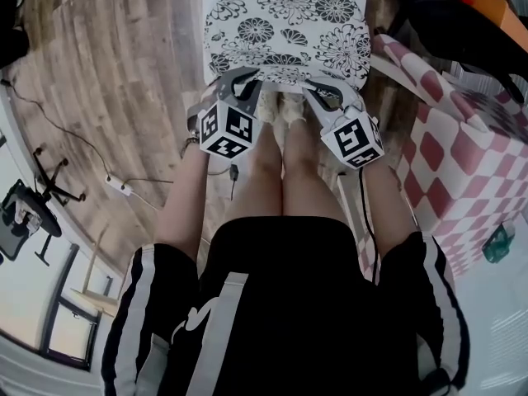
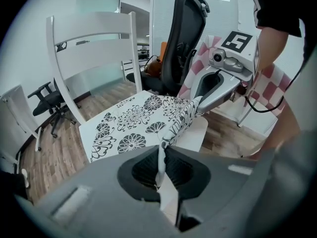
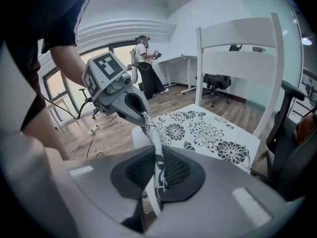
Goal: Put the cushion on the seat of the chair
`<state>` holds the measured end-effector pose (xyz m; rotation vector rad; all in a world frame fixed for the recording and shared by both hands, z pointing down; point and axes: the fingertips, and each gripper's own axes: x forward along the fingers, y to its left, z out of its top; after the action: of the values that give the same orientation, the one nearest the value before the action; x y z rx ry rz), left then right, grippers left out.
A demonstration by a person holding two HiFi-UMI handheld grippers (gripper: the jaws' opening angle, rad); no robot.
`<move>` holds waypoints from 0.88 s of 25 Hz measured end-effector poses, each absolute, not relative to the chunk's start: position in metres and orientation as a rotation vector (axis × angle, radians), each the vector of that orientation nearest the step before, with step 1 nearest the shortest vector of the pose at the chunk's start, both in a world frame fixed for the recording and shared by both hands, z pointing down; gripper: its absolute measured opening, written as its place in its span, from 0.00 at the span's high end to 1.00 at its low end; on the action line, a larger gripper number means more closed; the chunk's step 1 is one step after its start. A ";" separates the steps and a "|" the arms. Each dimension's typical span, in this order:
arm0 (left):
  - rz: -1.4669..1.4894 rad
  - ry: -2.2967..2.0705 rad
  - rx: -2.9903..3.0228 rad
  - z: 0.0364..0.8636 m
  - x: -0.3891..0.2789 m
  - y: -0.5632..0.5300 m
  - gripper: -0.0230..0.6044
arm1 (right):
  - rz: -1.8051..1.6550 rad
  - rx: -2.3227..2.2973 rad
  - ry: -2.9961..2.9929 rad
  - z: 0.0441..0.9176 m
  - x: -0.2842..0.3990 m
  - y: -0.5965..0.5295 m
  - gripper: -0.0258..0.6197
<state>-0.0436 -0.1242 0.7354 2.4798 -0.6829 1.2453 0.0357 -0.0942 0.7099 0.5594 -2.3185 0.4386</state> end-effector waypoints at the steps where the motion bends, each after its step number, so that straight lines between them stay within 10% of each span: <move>1: 1.250 -0.679 2.474 0.739 -0.043 -0.122 0.93 | 0.445 0.555 -2.317 0.714 0.035 -0.093 0.94; 22: 1.250 -0.604 2.387 0.789 -0.045 -0.101 0.93 | 0.542 0.452 -2.248 0.773 0.024 -0.067 0.94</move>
<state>-0.0453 -0.1010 0.7889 2.3865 -0.6042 1.2504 0.0241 -0.0666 0.7726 0.4523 -2.2483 0.5425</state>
